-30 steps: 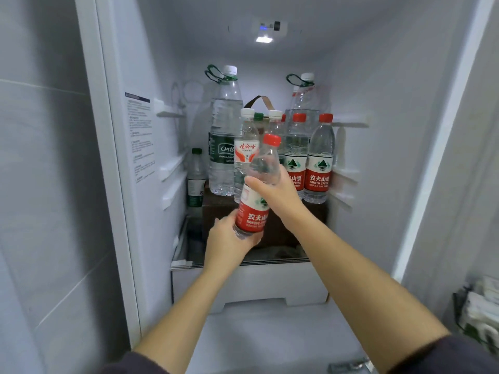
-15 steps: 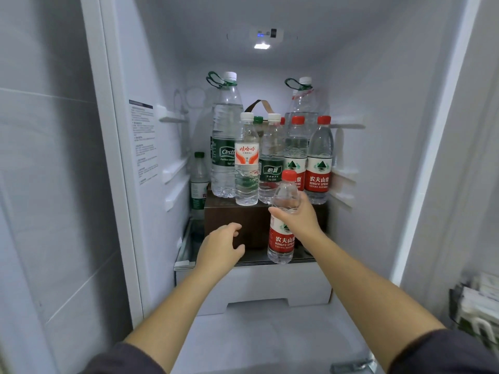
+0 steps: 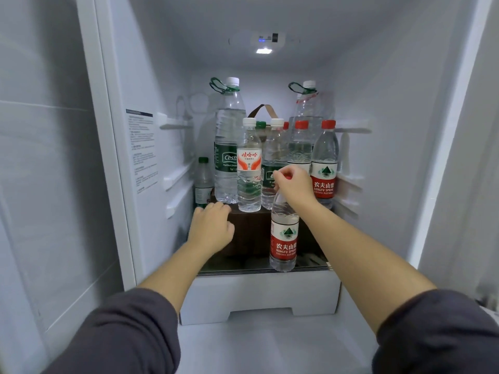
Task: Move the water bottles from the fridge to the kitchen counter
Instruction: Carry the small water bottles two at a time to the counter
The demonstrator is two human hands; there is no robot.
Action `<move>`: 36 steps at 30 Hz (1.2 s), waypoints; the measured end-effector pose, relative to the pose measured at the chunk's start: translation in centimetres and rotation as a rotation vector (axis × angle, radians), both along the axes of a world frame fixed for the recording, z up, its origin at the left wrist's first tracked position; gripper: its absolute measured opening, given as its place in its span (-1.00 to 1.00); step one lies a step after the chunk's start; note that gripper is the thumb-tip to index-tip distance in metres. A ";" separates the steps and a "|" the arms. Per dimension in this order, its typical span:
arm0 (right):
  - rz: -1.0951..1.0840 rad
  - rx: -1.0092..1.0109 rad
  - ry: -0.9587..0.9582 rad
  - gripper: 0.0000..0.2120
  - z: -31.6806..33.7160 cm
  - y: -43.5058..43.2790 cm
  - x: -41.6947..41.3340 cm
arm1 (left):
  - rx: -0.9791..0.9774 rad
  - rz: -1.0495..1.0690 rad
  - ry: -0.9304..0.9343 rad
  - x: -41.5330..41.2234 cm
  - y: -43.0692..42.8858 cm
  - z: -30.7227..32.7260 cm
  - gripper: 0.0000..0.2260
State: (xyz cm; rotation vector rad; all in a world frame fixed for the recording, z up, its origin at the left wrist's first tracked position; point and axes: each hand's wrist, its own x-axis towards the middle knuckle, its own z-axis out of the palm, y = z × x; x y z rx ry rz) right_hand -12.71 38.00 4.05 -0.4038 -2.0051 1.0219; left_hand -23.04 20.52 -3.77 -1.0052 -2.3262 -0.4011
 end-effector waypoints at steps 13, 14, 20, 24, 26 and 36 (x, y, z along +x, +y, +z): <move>-0.050 0.043 0.162 -0.60 -2.3 1.3 -1.6 | -0.531 0.507 0.248 -13.8 4.4 9.2 -0.62; -0.055 0.051 0.174 -0.60 -2.4 1.4 -1.7 | -0.541 0.510 0.239 -14.7 4.9 9.4 -0.60; -0.055 0.090 0.204 -0.60 -2.6 1.8 -2.0 | -0.578 0.480 0.121 -18.0 6.9 10.3 -0.55; -0.042 0.104 0.218 -0.61 -2.7 1.9 -2.3 | -0.575 0.496 0.061 -18.2 7.1 10.6 -0.58; -0.037 0.094 0.226 -0.62 -2.7 2.0 -2.3 | -0.571 0.477 0.072 -17.8 7.0 10.9 -0.56; -0.047 0.088 0.218 -0.61 -2.6 1.6 -2.2 | -0.552 0.403 -0.204 -14.2 5.3 13.6 -0.50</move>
